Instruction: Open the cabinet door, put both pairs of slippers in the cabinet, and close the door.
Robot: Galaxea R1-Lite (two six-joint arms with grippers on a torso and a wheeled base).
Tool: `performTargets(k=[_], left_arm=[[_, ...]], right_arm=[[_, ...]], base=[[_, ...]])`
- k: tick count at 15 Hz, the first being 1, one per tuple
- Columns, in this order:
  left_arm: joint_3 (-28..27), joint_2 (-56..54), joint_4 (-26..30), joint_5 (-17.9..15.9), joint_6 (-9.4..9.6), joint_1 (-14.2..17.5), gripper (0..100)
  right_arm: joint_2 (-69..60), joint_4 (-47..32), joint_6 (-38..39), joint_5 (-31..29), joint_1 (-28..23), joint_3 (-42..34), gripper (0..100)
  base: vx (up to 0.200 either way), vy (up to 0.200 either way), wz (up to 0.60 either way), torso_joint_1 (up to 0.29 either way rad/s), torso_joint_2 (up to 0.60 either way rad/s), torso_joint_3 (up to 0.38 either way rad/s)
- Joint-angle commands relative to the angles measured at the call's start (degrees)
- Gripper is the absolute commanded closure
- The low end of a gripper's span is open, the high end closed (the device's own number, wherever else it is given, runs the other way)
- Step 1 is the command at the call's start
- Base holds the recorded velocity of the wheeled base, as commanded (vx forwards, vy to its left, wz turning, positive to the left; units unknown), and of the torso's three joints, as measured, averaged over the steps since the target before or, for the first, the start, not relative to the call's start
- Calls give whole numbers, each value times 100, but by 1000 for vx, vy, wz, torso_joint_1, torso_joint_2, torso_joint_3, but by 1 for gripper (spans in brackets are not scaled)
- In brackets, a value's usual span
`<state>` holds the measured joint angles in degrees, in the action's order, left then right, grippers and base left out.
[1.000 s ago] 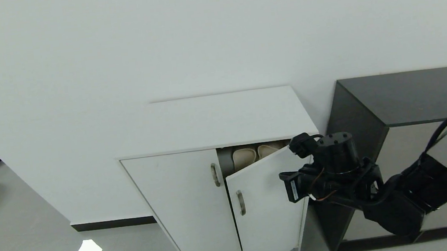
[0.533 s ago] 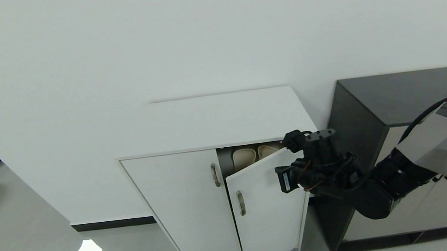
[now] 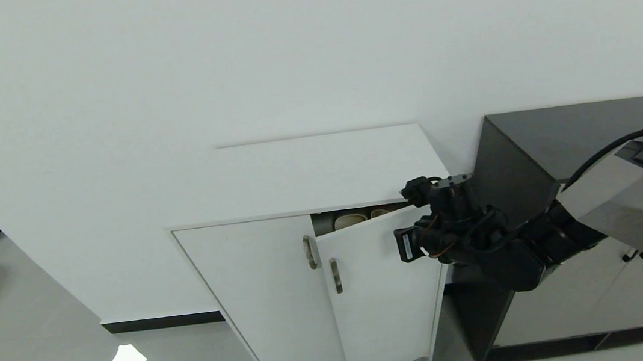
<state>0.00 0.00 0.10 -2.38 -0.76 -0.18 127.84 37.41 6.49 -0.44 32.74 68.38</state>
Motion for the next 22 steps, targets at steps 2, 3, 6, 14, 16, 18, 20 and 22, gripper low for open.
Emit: performTargets(k=[2, 3, 6, 14, 16, 18, 20, 22], left_arm=[[0, 9, -1, 0, -12, 1, 100], [0, 9, -1, 0, -12, 1, 100], [0, 9, -1, 0, -12, 1, 100], [0, 0, -1, 0, -12, -8, 100], [0, 9, -1, -8, -4, 1, 100], [0, 9, -1, 0, -12, -8, 100], [0, 9, -1, 0, -12, 1, 100], [0, 9, -1, -8, -4, 1, 100]], right_arm=[[153, -24, 2, 0, -75, 246, 100], [180, -32, 2, 0, -84, 264, 100], [197, -32, 2, -9, -93, 281, 100], [250, -217, 2, -18, -163, 431, 100], [259, -226, 2, -35, -163, 492, 100], [241, -349, 11, -44, -181, 519, 100], [-93, -349, 63, -70, -137, 194, 100], [-726, -358, 72, -369, 83, -474, 100]], base=[[0, 0, 0, 0, 0, 0], [0, 0, 0, 0, 0, 0], [0, 0, 0, 0, 0, 0], [0, 0, 0, 0, 0, 0], [0, 0, 0, 0, 0, 0], [0, 0, 0, 0, 0, 0], [0, 0, 0, 0, 0, 0], [0, 0, 0, 0, 0, 0]])
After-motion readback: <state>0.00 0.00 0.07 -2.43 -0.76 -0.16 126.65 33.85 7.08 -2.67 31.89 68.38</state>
